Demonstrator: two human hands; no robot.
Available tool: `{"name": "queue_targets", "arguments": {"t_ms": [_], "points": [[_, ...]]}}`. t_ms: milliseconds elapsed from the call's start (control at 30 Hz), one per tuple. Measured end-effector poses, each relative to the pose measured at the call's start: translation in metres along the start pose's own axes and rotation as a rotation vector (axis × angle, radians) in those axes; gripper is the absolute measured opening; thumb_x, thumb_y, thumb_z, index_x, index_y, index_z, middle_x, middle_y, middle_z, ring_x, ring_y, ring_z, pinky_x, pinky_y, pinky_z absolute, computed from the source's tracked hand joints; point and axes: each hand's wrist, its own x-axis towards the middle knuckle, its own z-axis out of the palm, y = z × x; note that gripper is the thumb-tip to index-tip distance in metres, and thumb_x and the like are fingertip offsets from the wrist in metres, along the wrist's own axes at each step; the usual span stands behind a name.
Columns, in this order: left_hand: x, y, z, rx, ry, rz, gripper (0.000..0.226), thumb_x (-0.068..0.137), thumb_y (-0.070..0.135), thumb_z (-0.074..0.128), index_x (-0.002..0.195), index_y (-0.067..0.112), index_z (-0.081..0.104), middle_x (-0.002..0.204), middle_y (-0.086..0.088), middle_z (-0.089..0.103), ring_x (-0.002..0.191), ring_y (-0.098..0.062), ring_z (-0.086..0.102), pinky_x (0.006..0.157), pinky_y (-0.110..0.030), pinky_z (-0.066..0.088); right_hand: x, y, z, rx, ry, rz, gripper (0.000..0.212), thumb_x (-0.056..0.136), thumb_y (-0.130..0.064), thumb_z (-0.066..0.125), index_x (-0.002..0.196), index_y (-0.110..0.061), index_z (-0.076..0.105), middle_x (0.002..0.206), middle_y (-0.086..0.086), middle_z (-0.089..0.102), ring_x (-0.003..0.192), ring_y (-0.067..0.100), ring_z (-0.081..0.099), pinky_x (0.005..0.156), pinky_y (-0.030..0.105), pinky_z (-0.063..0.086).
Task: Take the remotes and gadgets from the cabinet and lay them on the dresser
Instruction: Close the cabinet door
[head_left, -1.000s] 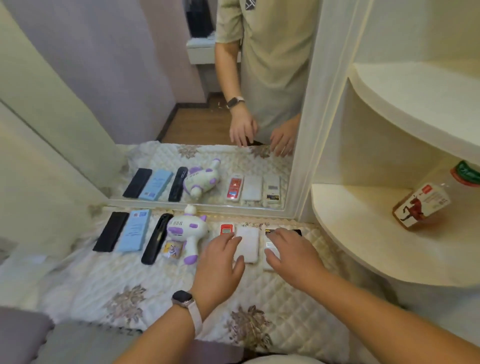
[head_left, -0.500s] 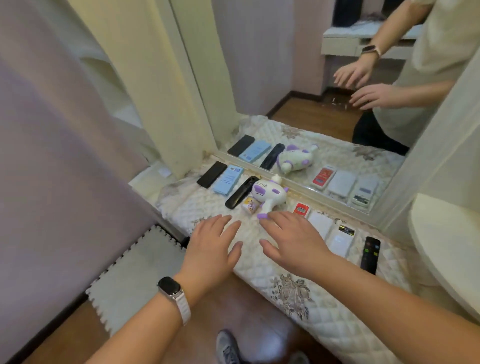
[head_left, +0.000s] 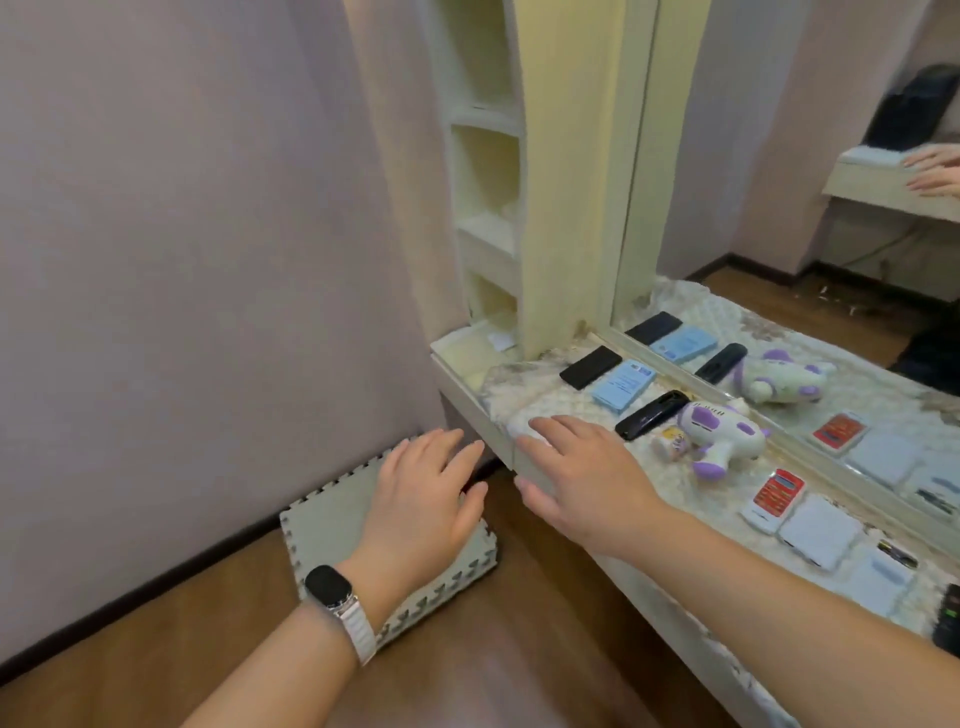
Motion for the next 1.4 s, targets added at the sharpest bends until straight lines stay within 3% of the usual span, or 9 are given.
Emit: {"name": "queue_targets", "arguments": {"t_ms": [267, 433, 900, 1400], "points": [[-0.084, -0.161, -0.06, 0.081, 0.136, -0.192, 0.041, 0.09, 0.04, 0.051, 0.123, 0.019, 0.063, 0.126, -0.006, 0.062, 0.118, -0.028, 0.056, 0.099, -0.044, 0.043, 0.097, -0.163, 0.028, 0.011, 0.011, -0.197, 0.051, 0.09, -0.048, 0.042, 0.124, -0.016, 0.062, 0.124, 0.006, 0.063, 0.114, 0.029, 0.057, 0.09, 0.042, 0.048], [-0.145, -0.231, -0.093, 0.146, 0.139, -0.349, 0.042, 0.089, 0.04, 0.051, 0.123, 0.018, 0.063, 0.127, -0.005, 0.061, 0.119, -0.026, 0.055, 0.099, -0.041, 0.041, 0.139, -0.256, 0.045, 0.056, 0.036, -0.352, 0.047, 0.09, -0.047, 0.046, 0.119, -0.015, 0.063, 0.119, 0.007, 0.064, 0.111, 0.029, 0.058, 0.085, 0.04, 0.049], [-0.274, -0.328, -0.164, 0.325, 0.139, -0.829, 0.045, 0.092, 0.044, 0.049, 0.131, 0.022, 0.058, 0.134, -0.002, 0.057, 0.124, -0.021, 0.05, 0.104, -0.041, 0.038, 0.229, -0.454, 0.088, 0.286, 0.027, -0.8, 0.048, 0.09, -0.048, 0.044, 0.119, -0.016, 0.065, 0.116, 0.005, 0.066, 0.107, 0.028, 0.06, 0.083, 0.038, 0.048], [-0.264, -0.451, -0.22, 0.574, 0.153, -1.296, 0.046, 0.093, 0.046, 0.047, 0.134, 0.026, 0.053, 0.137, 0.0, 0.054, 0.127, -0.02, 0.047, 0.105, -0.04, 0.035, 0.399, -0.616, 0.135, 0.551, 0.016, -1.235, 0.049, 0.09, -0.048, 0.046, 0.119, -0.014, 0.065, 0.115, 0.008, 0.066, 0.105, 0.03, 0.061, 0.081, 0.04, 0.05]]}}
